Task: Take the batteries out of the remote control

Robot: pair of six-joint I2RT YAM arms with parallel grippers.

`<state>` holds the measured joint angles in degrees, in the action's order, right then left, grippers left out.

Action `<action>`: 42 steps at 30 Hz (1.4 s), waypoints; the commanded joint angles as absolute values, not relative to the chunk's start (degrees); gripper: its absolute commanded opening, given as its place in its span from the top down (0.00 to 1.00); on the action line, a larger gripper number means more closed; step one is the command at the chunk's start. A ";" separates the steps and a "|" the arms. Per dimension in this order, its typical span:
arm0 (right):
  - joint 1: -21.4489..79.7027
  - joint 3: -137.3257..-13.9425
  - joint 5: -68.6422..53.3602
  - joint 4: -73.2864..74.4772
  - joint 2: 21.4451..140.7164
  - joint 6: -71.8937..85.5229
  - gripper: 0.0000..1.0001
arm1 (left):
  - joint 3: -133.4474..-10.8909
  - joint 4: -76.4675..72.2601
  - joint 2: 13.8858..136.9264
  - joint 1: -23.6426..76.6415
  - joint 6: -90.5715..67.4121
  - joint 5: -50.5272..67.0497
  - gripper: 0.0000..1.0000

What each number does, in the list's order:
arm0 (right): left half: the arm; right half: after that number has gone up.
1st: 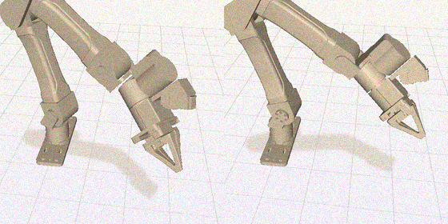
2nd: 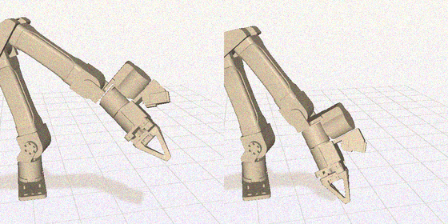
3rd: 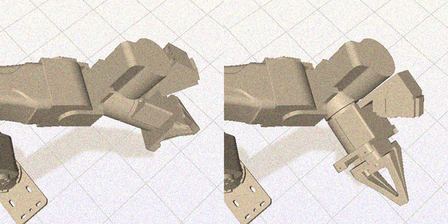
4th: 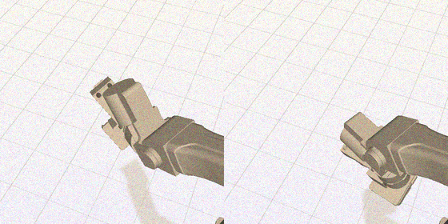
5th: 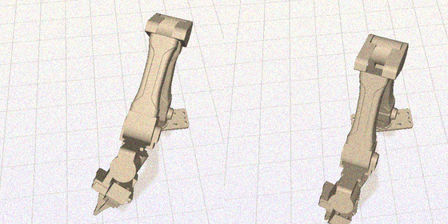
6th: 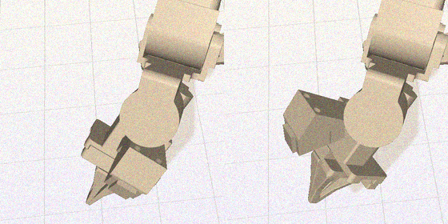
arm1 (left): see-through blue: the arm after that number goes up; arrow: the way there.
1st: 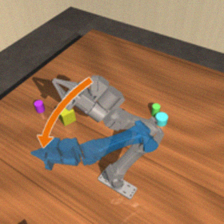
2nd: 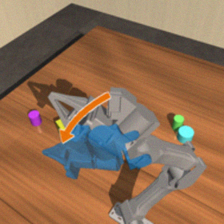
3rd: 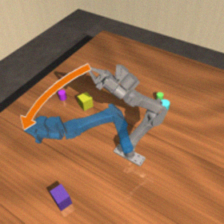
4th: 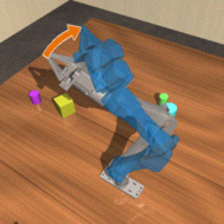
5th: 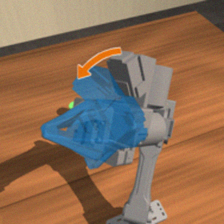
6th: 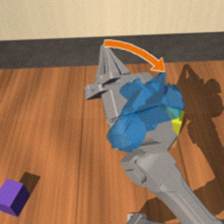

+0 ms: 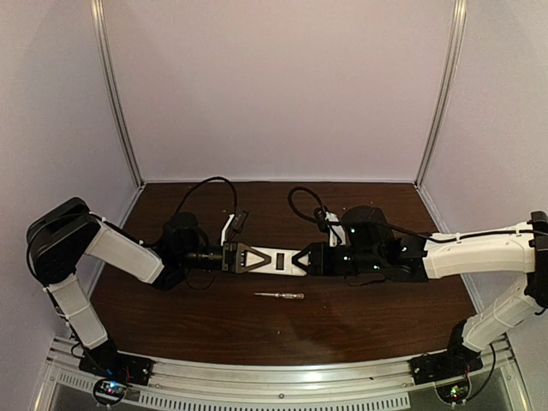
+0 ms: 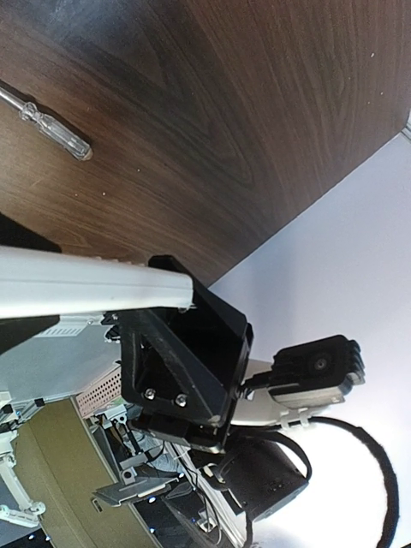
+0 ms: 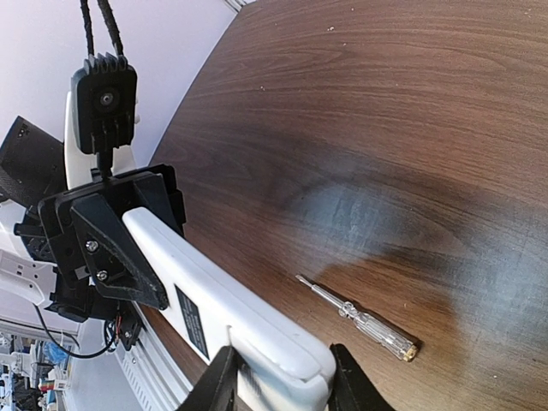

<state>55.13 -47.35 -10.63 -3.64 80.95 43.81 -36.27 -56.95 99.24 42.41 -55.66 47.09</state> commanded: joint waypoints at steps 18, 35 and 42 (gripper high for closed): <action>54.89 -45.50 -7.04 -2.04 79.09 43.81 0.79 | -36.21 -60.38 97.56 43.40 -55.89 47.55 1.00; 54.86 -43.07 -5.33 -0.40 76.15 43.99 0.90 | -36.21 -60.56 97.57 43.51 -55.99 47.55 1.00; 54.94 -42.12 -6.02 0.51 74.69 44.37 0.70 | -36.21 -60.57 97.69 43.50 -55.99 47.46 1.00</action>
